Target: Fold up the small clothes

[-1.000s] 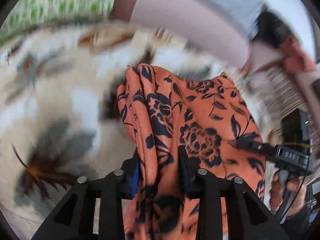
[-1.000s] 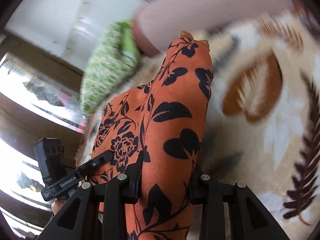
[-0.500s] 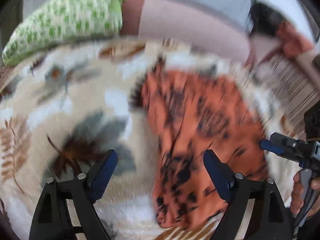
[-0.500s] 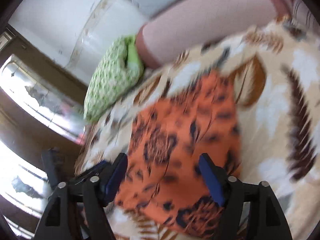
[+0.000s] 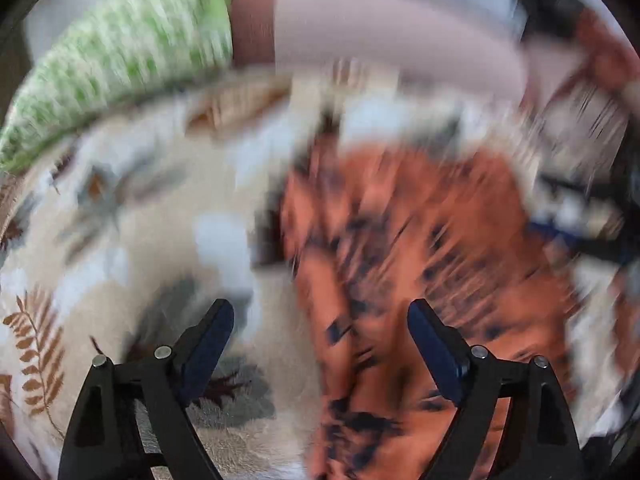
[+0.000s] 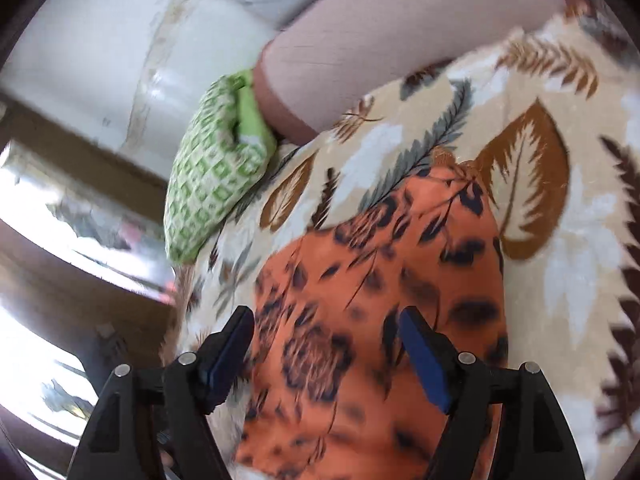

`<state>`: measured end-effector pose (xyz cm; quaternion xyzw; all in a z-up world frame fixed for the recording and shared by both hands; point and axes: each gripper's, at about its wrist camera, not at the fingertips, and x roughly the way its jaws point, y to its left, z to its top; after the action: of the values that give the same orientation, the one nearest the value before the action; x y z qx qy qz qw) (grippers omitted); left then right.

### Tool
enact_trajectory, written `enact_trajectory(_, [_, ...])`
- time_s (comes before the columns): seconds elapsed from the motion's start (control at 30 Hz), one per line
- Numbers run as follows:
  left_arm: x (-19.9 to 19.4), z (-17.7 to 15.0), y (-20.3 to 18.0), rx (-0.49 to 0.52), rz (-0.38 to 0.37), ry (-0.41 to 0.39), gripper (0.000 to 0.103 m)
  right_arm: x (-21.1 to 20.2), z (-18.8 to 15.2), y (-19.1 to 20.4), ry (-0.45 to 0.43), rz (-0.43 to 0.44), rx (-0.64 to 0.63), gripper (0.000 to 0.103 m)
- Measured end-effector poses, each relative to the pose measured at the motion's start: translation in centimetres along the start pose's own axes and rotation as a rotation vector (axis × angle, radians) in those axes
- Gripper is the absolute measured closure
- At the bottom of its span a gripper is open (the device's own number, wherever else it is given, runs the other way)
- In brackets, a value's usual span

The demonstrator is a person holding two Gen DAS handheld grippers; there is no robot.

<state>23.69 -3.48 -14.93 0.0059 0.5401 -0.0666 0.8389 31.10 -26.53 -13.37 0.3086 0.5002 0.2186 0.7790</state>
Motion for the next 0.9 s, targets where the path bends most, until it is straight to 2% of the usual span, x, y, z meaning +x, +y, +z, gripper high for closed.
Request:
enact_trajectory(0.03, [0.5,-0.1,0.3,-0.002,-0.021,0.005,0.012,1.3,0.5,-1.5,0.031,0.014,0.062,0.025])
enact_trajectory(0.07, [-0.1,-0.1,0.7,-0.02,-0.032,-0.024,0.012,1.9,0.7,-2.2,0.046,0.047,0.097,0.025])
enact_trajectory(0.1, [-0.6,0.2,0.9,-0.018,-0.032,-0.038,0.012,1.6,1.0,-2.2,0.032,0.07,0.107,0.025])
enact_trajectory(0.2, [-2.7,2.4,1.4,-0.015,0.015,-0.148,0.012,-0.4,1.4,-0.8,-0.018,0.132,0.066,0.025])
enact_trajectory(0.27, [-2.7,3.6,1.9,-0.049,0.016,-0.176,0.012,-0.6,1.6,-0.5,-0.039,0.123,0.042,0.024])
enact_trajectory(0.3, [-1.8,4.1,2.1,-0.06,0.021,-0.153,0.012,-0.1,1.6,-0.7,-0.027,0.097,0.035,0.02])
enact_trajectory(0.33, [-0.3,4.6,2.1,-0.054,0.034,-0.096,0.012,0.9,1.5,-1.5,0.004,0.053,0.039,0.019])
enact_trajectory(0.37, [1.4,4.8,2.1,-0.042,0.044,-0.036,0.011,1.8,1.3,-2.2,0.025,0.046,0.068,0.019])
enact_trajectory(0.4, [2.6,4.7,2.3,-0.041,0.045,0.002,0.011,1.4,1.0,-2.5,-0.001,0.064,0.098,0.019])
enact_trajectory(0.47, [1.5,4.5,3.0,-0.095,0.029,-0.043,0.011,-0.3,0.4,-1.2,-0.036,0.075,0.078,0.02])
enact_trajectory(0.57, [-1.0,3.7,2.8,-0.093,0.042,-0.087,0.011,-3.3,-2.5,1.8,-0.053,0.115,-0.047,0.019])
enact_trajectory(0.63, [-2.5,2.9,2.3,-0.078,0.064,-0.122,0.011,-3.7,-5.2,2.3,-0.016,0.079,-0.093,0.019])
enact_trajectory(0.73, [-4.7,1.5,1.2,-0.063,0.069,-0.136,0.011,-2.1,-7.6,0.5,0.025,-0.052,-0.09,0.018])
enact_trajectory(0.83, [-7.9,-0.6,0.1,-0.033,0.07,-0.162,0.011,-3.1,-8.4,2.1,-0.018,-0.117,-0.117,0.019])
enact_trajectory(0.9, [-10.0,-2.1,-0.3,-0.023,0.083,-0.189,0.011,-5.1,-9.2,4.5,-0.051,-0.122,-0.159,0.019])
